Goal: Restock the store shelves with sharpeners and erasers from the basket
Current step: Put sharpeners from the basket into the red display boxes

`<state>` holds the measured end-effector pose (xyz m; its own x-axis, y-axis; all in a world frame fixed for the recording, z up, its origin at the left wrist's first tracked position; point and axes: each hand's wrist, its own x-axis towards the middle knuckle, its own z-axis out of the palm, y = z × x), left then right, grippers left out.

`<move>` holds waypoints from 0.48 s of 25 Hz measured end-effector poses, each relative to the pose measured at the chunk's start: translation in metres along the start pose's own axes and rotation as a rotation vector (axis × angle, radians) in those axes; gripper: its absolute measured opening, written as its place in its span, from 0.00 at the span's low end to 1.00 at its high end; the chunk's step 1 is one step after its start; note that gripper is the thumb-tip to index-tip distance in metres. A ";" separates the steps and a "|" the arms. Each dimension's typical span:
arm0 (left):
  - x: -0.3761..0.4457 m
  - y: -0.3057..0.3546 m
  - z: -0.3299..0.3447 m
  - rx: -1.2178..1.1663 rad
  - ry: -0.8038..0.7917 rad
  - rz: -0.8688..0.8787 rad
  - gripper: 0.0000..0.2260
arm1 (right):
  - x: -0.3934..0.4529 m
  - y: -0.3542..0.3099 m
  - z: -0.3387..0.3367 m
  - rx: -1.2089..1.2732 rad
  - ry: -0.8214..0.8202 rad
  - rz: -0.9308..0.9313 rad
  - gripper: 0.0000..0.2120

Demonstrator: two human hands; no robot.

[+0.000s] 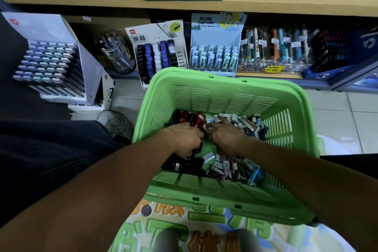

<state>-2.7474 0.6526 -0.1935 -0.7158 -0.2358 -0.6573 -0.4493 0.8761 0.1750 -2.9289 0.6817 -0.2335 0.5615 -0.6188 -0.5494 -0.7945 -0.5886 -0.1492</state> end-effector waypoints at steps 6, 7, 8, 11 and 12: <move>0.006 0.010 0.006 0.059 -0.064 -0.002 0.16 | -0.032 0.018 -0.011 0.105 0.030 0.027 0.17; 0.006 0.008 0.007 0.043 -0.057 -0.020 0.17 | -0.037 0.023 -0.013 0.131 0.019 0.105 0.16; 0.005 0.007 0.003 0.018 -0.036 -0.046 0.19 | -0.041 0.026 -0.017 0.141 -0.001 0.187 0.17; -0.004 0.000 -0.018 -0.041 0.068 -0.129 0.20 | -0.047 0.026 -0.038 0.085 -0.006 0.366 0.14; -0.012 -0.001 -0.030 -0.032 0.137 -0.164 0.18 | -0.049 0.023 -0.048 0.069 0.038 0.382 0.13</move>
<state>-2.7548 0.6418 -0.1640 -0.6966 -0.4308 -0.5737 -0.5810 0.8079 0.0988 -2.9634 0.6737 -0.1702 0.2298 -0.8062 -0.5451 -0.9609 -0.2770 0.0046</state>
